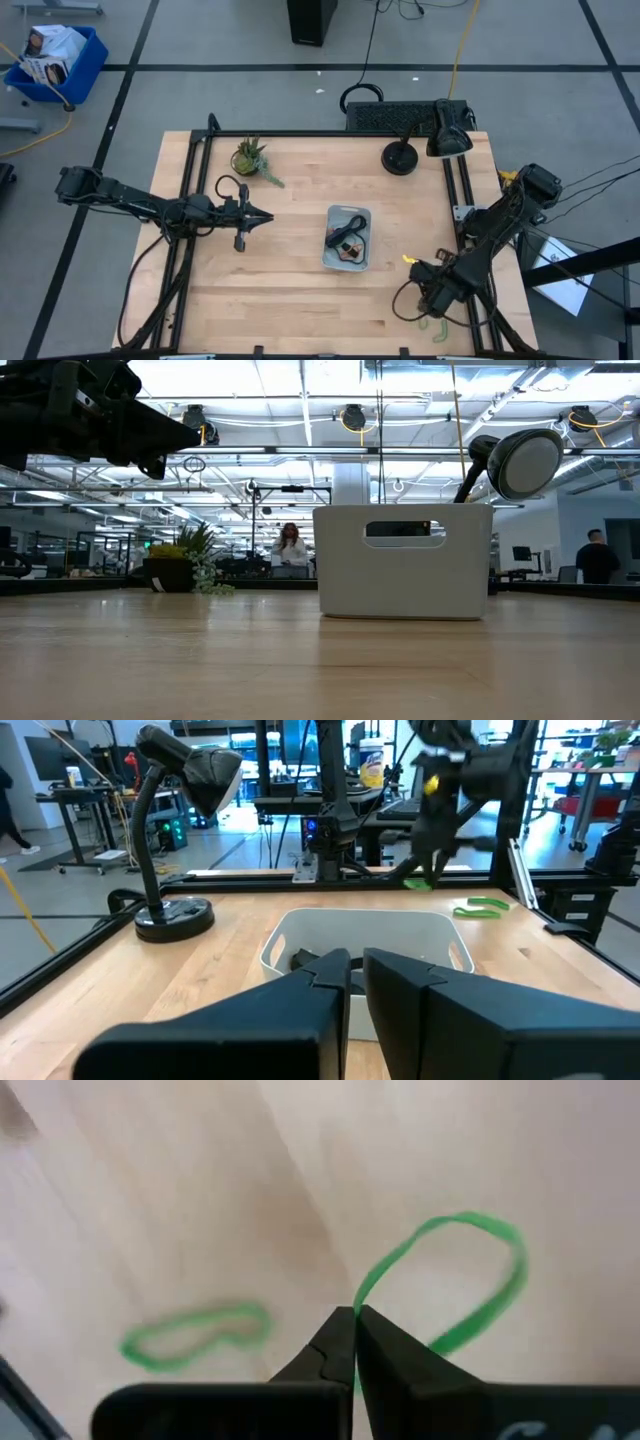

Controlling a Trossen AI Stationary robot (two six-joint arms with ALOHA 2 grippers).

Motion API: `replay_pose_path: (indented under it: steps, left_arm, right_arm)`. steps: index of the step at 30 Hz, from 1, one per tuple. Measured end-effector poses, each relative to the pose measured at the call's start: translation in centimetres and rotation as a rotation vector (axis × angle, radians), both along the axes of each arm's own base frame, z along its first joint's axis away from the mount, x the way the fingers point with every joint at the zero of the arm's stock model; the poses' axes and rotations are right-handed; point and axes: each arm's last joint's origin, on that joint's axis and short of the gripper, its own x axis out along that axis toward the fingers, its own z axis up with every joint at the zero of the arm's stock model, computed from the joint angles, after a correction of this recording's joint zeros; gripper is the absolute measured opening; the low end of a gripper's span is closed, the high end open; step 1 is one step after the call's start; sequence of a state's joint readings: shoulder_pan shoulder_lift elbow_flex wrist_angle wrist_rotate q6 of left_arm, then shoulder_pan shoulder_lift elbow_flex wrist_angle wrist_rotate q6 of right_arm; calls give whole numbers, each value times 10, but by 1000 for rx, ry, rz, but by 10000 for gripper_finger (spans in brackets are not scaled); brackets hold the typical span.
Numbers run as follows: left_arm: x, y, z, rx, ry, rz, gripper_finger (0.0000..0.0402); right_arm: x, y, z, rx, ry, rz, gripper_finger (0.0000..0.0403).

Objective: Pick and place rubber bands into bin
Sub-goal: Put the green rubber band into the white bin

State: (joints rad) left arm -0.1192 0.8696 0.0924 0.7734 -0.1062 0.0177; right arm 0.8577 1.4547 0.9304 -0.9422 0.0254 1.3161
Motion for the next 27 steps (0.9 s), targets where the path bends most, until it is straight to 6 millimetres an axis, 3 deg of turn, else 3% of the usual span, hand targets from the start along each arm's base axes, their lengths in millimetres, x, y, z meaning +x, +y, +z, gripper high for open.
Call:
replay_pose_path:
  steps: [8, 14, 20, 24, 27]
  left_arm:
    - [0, 0, 0, 1, 0, 0, 42]
    - [0, 0, 0, 4, 0, 0, 42]
    - [0, 0, 0, 5, 0, 0, 42]
    - [0, 0, -1, 8, 13, 0, 42]
    - [0, 0, -2, 29, 23, 0, 42]
  right_arm:
    - [50, -5, 56, -213, -383, 244, 1]
    - [100, -24, 80, -360, -657, 496, 1]
    - [137, -85, 74, -297, -686, 538, 0]
    - [142, -123, 58, -224, -644, 493, 0]
    - [144, -141, 44, -145, -690, 464, 0]
